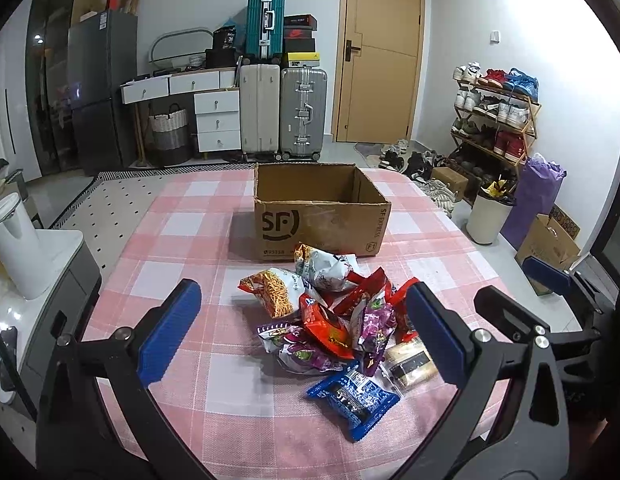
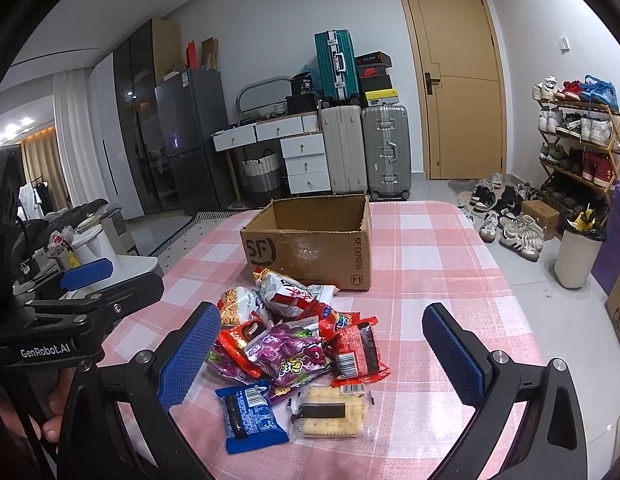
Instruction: Organize snacks
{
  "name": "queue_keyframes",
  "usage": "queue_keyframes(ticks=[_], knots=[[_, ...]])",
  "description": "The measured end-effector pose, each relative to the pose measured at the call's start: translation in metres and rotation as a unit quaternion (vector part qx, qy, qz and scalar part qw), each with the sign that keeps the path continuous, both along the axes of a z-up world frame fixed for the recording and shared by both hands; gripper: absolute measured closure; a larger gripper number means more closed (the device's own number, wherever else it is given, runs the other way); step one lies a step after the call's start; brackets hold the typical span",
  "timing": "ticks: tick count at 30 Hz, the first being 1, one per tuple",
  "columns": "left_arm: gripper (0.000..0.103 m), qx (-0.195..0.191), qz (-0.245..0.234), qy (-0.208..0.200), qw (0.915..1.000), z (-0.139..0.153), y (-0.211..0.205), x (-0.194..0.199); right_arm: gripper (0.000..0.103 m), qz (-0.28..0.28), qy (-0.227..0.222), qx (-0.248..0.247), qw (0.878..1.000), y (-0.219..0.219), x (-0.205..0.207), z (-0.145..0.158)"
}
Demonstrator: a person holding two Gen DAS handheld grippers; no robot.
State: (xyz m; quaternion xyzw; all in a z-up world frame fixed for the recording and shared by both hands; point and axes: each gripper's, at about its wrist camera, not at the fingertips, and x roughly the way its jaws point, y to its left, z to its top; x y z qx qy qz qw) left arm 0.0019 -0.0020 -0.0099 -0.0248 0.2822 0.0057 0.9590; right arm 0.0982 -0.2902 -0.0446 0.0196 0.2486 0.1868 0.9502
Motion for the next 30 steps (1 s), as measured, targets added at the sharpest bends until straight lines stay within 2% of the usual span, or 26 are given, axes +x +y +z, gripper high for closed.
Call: queue_keyframes(ticks=[20, 30], knots=[[0.001, -0.007, 0.004, 0.001, 1.0, -0.003, 0.004, 0.0, 0.0, -0.001, 0.001, 0.0, 1.0, 0.0, 0.002, -0.002], [0.001, -0.016, -0.001, 0.017, 0.9997, -0.013, 0.005, 0.008, 0.0, -0.009, 0.009, 0.004, 1.0, -0.006, 0.004, -0.006]])
